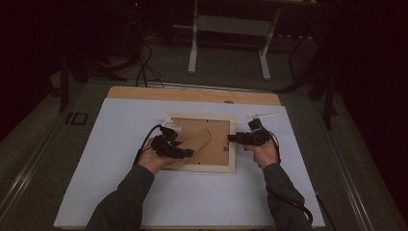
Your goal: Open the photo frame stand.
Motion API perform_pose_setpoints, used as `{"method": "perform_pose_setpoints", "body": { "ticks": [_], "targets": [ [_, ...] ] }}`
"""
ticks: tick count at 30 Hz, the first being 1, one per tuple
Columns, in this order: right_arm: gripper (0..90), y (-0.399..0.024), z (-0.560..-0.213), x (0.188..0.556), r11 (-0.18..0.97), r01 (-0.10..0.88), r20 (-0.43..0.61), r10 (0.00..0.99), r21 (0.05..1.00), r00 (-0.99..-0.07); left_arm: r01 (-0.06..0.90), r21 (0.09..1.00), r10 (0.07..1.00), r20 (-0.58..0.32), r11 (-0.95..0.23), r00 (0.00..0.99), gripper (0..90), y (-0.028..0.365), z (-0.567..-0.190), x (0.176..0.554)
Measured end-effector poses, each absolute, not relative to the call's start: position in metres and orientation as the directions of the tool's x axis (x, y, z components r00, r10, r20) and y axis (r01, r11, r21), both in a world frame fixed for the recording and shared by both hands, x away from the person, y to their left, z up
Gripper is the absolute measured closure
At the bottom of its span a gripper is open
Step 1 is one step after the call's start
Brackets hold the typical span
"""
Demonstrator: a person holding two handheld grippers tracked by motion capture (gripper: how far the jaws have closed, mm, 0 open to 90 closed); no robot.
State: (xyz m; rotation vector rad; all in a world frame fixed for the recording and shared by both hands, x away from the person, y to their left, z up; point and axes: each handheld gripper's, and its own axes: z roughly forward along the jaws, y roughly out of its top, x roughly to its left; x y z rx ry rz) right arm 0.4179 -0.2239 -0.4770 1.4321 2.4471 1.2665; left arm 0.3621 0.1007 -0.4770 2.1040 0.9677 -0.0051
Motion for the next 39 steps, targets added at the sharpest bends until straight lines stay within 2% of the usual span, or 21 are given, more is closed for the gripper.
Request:
{"method": "perform_pose_setpoints", "body": {
  "ticks": [8, 31, 39],
  "targets": [
    [56.7, -0.225, -0.475, 0.413, 0.244, 0.697, 0.336, 0.739, 0.674, -0.584, 0.647, 0.641, 0.620, -0.322, -0.414, 0.715, 50.1, 0.099, -0.479, 0.362],
    [60.0, -0.227, -0.461, 0.403, 0.226, 0.645, 0.278, 0.764, 0.730, -0.583, 0.590, 0.641, 0.627, -0.211, -0.490, 0.750, 55.8, 0.083, -0.473, 0.360],
    [62.2, -0.228, -0.454, 0.401, 0.198, 0.620, 0.268, 0.772, 0.759, -0.576, 0.584, 0.638, 0.632, -0.191, -0.501, 0.751, 61.2, 0.078, -0.473, 0.361]
  ]
}}
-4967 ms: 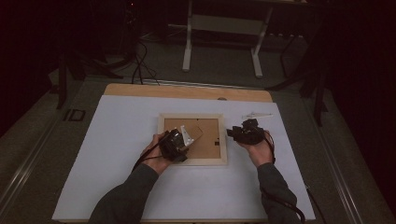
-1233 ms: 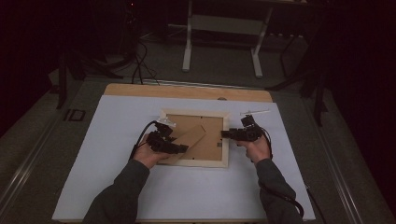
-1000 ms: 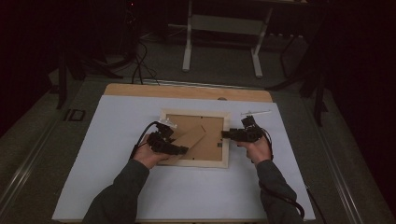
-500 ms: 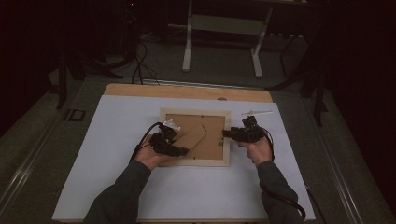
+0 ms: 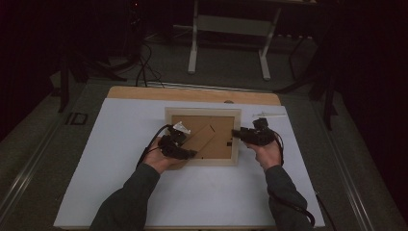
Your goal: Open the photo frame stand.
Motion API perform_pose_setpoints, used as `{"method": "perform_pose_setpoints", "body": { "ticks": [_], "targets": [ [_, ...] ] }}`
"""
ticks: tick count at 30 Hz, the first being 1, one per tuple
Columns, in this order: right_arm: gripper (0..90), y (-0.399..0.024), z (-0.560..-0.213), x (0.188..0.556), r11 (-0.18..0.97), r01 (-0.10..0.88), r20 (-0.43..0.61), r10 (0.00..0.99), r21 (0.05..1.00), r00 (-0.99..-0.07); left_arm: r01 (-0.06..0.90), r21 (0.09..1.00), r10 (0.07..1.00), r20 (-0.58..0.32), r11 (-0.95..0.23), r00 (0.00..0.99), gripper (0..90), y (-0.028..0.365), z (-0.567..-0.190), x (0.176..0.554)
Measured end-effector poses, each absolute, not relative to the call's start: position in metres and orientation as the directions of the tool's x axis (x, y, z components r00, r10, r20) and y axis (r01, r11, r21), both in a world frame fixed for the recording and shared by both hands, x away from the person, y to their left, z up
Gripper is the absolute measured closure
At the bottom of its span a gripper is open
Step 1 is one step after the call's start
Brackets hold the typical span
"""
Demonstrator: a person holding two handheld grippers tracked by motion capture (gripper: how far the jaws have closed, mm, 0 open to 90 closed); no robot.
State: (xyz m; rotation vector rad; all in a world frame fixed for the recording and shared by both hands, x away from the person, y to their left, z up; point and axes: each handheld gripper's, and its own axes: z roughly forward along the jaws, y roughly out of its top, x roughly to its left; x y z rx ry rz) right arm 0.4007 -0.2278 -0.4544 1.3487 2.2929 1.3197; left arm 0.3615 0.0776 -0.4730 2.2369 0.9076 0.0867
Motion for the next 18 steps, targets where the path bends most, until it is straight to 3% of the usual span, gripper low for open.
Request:
{"method": "perform_pose_setpoints", "body": {
  "ticks": [18],
  "targets": [
    [62.4, -0.2260, -0.4495, 0.3910, 0.180, 0.574, 0.223, 0.797, 0.799, -0.561, 0.560, 0.635, 0.660, -0.102, -0.533, 0.744, 61.7, 0.0722, -0.4677, 0.3656]
  ]
}}
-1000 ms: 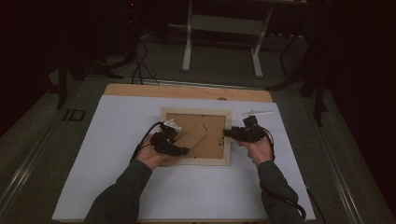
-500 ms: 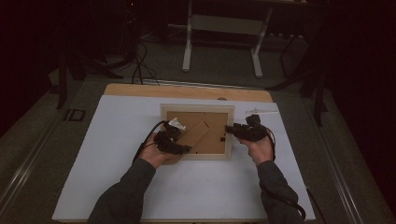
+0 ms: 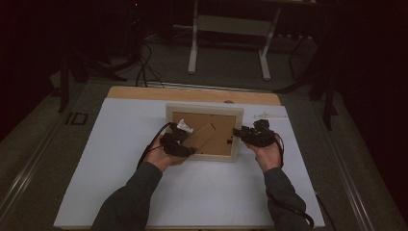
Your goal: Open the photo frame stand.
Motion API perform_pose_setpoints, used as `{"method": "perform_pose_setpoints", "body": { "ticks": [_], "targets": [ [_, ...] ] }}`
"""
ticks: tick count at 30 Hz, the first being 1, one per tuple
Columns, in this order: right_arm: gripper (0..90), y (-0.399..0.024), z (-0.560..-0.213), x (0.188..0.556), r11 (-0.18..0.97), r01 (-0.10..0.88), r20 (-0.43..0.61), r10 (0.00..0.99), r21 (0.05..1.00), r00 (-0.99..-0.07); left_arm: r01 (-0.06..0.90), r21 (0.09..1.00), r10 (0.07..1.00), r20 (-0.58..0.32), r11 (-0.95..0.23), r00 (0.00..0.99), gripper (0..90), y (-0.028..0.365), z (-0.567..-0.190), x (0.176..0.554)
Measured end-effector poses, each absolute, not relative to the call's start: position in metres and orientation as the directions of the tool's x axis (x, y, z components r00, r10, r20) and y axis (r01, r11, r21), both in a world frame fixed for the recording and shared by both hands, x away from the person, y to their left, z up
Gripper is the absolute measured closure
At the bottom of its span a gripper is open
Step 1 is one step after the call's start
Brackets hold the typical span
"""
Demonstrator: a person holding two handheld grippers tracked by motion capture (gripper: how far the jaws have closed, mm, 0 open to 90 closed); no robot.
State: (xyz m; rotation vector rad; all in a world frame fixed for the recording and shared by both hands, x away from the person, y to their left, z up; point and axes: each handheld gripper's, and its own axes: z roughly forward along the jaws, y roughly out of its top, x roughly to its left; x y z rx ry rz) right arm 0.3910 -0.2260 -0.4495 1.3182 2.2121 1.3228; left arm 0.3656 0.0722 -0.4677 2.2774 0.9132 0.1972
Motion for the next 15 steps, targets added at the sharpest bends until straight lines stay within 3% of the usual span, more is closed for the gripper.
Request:
{"method": "perform_pose_setpoints", "body": {
  "ticks": [15],
  "targets": [
    [62.3, -0.227, -0.445, 0.381, 0.211, 0.536, 0.192, 0.777, 0.818, -0.600, 0.506, 0.636, 0.650, -0.010, -0.582, 0.760, 62.2, 0.069, -0.469, 0.353]
  ]
}}
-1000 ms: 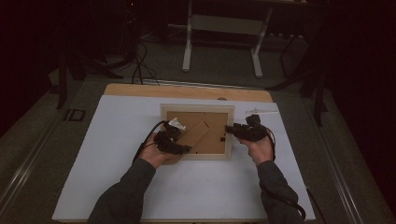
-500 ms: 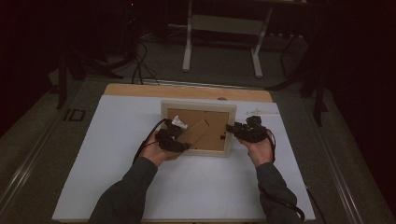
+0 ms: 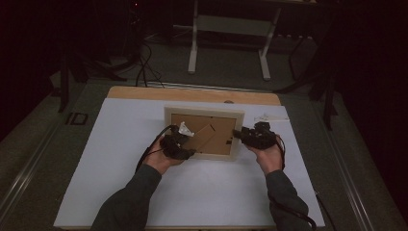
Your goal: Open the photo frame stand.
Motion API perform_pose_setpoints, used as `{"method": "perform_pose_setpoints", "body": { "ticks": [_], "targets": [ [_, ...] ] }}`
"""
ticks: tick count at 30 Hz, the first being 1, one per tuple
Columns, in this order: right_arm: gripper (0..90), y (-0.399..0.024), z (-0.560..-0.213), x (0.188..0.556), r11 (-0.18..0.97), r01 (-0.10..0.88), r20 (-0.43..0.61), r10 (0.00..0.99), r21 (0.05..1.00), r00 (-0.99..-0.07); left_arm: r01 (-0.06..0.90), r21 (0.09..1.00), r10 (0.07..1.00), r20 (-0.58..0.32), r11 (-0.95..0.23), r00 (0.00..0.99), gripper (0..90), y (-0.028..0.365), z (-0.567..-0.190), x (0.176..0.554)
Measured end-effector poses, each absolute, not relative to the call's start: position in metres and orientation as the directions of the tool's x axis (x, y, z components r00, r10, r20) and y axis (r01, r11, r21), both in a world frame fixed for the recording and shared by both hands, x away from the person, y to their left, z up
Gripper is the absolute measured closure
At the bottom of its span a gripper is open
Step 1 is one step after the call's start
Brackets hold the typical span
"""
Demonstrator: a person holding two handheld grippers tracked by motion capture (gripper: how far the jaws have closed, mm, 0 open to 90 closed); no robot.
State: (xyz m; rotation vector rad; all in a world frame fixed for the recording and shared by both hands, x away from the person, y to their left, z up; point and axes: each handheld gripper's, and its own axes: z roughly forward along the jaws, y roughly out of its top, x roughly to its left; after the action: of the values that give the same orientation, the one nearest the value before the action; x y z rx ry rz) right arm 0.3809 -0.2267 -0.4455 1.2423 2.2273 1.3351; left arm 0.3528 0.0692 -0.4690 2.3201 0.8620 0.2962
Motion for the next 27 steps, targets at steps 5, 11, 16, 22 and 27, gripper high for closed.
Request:
{"method": "perform_pose_setpoints", "body": {
  "ticks": [5, 11, 16, 22, 27],
  "targets": [
    [60.9, -0.228, -0.444, 0.381, 0.220, 0.528, 0.194, 0.762, 0.820, -0.618, 0.482, 0.637, 0.641, 0.025, -0.602, 0.767, 62.3, 0.067, -0.471, 0.347],
    [51.9, -0.226, -0.442, 0.383, 0.233, 0.511, 0.203, 0.725, 0.827, -0.658, 0.472, 0.635, 0.636, 0.041, -0.612, 0.770, 62.8, 0.067, -0.472, 0.344],
    [47.5, -0.222, -0.441, 0.387, 0.239, 0.497, 0.204, 0.703, 0.834, -0.681, 0.462, 0.632, 0.630, 0.054, -0.623, 0.775, 63.2, 0.067, -0.473, 0.343],
    [49.2, -0.223, -0.444, 0.388, 0.248, 0.491, 0.209, 0.682, 0.835, -0.701, 0.456, 0.632, 0.631, 0.069, -0.627, 0.772, 63.6, 0.066, -0.474, 0.342],
    [51.0, -0.224, -0.443, 0.384, 0.265, 0.472, 0.185, 0.680, 0.841, -0.710, 0.457, 0.630, 0.630, 0.066, -0.627, 0.774, 64.7, 0.065, -0.474, 0.342]
  ]
}}
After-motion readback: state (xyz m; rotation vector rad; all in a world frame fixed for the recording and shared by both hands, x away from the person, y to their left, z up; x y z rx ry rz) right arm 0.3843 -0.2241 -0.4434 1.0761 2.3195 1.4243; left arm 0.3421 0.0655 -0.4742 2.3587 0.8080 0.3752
